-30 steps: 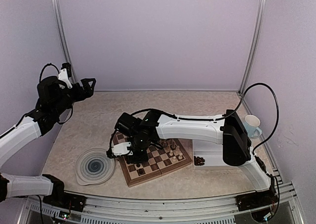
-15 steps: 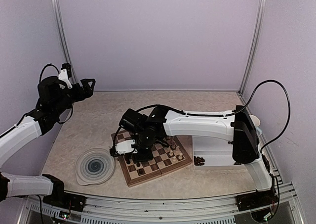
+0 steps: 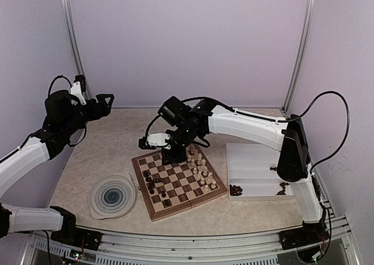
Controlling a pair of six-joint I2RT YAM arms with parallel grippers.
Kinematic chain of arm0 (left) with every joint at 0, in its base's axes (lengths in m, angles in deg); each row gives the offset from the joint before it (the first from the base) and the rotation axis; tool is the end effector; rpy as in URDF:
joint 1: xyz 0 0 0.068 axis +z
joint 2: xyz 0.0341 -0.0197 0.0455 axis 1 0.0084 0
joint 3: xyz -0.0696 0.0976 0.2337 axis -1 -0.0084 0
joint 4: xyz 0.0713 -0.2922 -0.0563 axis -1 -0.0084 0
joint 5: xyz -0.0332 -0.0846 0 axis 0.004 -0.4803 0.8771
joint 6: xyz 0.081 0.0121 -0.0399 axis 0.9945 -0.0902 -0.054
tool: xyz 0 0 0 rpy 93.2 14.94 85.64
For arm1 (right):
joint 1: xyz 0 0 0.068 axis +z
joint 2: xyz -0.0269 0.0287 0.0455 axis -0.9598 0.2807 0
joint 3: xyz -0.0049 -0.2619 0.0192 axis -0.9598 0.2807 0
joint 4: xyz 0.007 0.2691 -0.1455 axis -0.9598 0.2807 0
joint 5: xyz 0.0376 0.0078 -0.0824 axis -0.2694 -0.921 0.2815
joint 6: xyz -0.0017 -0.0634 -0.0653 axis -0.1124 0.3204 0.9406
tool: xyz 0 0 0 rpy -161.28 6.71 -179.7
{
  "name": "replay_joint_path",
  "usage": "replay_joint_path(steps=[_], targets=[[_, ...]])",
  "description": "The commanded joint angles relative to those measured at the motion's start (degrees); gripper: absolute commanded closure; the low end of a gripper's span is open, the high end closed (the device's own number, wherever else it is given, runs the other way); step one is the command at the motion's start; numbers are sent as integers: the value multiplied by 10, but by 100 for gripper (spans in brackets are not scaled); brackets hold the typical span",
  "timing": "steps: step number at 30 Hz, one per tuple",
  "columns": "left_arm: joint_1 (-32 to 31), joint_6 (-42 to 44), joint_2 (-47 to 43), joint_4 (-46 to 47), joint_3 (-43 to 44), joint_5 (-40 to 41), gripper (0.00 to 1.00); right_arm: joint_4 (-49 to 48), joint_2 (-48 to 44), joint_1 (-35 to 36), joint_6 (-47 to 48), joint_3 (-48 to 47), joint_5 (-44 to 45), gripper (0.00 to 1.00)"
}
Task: Set up the chess pieces on the board
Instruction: Place the bishop on c8, then pick up the knight from d7.
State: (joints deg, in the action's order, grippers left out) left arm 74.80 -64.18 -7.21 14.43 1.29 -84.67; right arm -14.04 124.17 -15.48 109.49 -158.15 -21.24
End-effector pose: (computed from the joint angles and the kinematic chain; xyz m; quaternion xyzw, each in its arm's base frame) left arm 0.3342 -0.0893 0.3050 -0.0127 0.7417 -0.1941 0.6419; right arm 0.2811 0.4800 0.2053 -0.7032 0.6517 0.1390 0.2477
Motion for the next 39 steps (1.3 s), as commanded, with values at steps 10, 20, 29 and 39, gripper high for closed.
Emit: replay_joint_path(steps=[10, 20, 29, 39], targets=[[15, 4, 4, 3, 25, -22, 6, 35, 88, 11, -16, -51, -88, 51], [20, -1, 6, 5, 25, -34, 6, 27, 117, 11, -29, -55, -100, 49], [20, -2, 9, 4, 25, -39, 6, 22, 133, 11, -30, -58, -101, 54], [21, -2, 12, 3, 26, -41, 6, 22, 144, 11, -30, -58, -108, 66]])
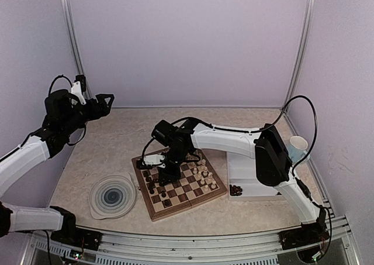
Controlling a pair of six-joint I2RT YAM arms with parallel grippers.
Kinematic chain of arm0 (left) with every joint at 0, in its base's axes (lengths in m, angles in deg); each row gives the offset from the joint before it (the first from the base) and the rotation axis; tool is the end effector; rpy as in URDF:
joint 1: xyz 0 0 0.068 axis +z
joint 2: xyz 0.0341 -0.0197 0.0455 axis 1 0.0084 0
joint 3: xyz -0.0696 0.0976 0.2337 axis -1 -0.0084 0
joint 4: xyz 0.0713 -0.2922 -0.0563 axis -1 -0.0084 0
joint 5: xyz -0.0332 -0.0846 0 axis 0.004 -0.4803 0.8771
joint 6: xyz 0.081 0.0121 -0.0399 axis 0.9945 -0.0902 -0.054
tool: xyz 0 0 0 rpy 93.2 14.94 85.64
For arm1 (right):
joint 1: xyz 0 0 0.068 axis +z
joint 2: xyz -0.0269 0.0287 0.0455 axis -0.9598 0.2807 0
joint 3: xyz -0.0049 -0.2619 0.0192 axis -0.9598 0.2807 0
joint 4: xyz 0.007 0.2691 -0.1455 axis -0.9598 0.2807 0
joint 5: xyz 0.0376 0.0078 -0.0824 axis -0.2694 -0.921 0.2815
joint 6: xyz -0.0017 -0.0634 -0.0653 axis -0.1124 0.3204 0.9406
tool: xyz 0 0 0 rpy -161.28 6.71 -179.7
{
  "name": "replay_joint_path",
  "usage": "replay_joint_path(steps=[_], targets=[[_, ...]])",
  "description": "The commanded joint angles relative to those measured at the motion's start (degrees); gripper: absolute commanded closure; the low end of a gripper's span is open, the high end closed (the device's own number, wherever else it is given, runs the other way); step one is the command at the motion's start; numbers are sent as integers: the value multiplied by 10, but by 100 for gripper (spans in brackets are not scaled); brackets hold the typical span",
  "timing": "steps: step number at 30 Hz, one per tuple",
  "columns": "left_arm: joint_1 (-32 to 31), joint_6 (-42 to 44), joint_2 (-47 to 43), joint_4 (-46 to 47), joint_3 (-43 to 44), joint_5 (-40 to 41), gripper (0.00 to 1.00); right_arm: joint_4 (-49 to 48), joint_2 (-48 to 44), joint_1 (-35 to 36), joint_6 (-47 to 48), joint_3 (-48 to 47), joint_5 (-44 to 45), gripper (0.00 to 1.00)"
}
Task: Set up the chess pieces on the board
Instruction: Pick up the knight from d7.
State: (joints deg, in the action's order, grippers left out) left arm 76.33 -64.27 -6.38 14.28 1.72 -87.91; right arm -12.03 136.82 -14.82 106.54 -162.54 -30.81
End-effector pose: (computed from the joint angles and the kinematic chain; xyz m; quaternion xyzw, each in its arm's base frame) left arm 0.3380 -0.0855 0.3033 -0.0045 0.7449 -0.2053 0.6348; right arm 0.2715 0.5021 0.1138 -0.7028 0.6673 0.2055 0.1366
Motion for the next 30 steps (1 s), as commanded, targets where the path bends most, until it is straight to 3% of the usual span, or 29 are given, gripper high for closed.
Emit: replay_joint_path(steps=[1, 15, 24, 30], targets=[[5, -1, 3, 5, 21, -9, 6, 2, 18, 5, 0, -14, -12, 67], [6, -3, 6, 5, 23, -16, 6, 0, 12, -12, -11, -5, 19, 86], [10, -1, 7, 10, 21, -25, 7, -17, -50, -40, -13, 53, 35, 90], [9, -13, 12, 59, 5, -99, 11, -38, -135, -49, -4, 109, -4, 91]])
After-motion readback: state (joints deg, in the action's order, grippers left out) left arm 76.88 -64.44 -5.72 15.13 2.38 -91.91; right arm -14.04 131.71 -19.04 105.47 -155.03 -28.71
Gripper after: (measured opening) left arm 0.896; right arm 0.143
